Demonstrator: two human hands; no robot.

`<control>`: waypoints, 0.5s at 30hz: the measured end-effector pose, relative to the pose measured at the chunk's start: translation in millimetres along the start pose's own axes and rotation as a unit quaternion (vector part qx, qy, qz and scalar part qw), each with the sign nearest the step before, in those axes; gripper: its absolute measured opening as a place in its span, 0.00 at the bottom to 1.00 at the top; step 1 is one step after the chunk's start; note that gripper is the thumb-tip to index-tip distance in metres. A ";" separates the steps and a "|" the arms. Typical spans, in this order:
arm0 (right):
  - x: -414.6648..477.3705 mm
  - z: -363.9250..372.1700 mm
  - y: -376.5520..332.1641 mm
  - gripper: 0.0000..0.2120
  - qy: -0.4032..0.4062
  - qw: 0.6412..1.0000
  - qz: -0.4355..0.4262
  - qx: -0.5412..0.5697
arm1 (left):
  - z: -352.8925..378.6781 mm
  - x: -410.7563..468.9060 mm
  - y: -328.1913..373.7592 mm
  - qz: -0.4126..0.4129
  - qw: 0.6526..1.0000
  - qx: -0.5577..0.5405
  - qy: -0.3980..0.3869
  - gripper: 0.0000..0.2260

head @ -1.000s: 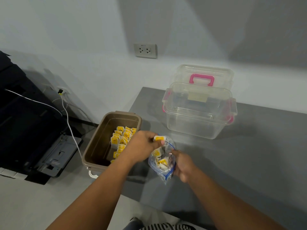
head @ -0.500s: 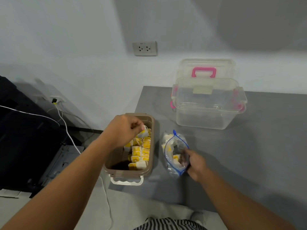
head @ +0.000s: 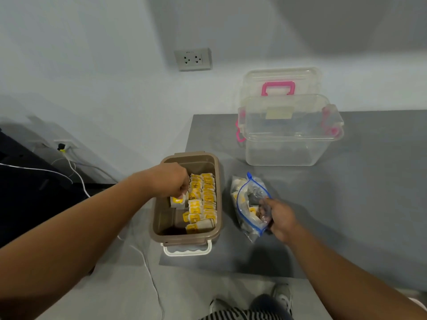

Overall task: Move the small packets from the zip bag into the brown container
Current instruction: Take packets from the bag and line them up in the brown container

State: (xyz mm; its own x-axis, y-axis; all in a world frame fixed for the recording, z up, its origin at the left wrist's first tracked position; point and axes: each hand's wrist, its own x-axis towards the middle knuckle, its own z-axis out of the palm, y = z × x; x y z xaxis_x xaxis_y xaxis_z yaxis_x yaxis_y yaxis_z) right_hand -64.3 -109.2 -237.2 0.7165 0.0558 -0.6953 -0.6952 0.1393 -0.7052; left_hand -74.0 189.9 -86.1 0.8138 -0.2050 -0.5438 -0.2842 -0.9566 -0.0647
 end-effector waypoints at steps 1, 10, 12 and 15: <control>0.4 0.2 0.1 0.06 0.002 1.000 -0.002 -0.001 | 3.4 3.6 -1.0 0.002 1.000 0.016 -0.007 0.05; 4.9 -1.5 5.1 0.08 0.002 0.998 -0.034 -0.054 | 13.7 24.2 0.8 0.002 0.995 0.069 -0.069 0.04; 4.7 -1.5 5.4 0.08 0.001 0.998 -0.037 -0.051 | 12.7 27.9 1.7 -0.006 0.994 0.083 -0.070 0.03; 2.5 -0.2 4.7 0.08 0.003 0.998 -0.041 -0.040 | 11.8 31.7 3.9 -0.016 0.992 0.106 -0.065 0.03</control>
State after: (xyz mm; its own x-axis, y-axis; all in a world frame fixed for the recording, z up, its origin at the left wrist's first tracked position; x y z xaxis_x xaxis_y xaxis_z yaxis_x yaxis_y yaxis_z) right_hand -65.8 -108.6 -242.3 0.7715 0.0415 -0.6349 -0.6362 0.0646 -0.7688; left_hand -55.2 182.1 -113.4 0.7556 -0.1336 -0.6412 -0.3711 -0.8940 -0.2511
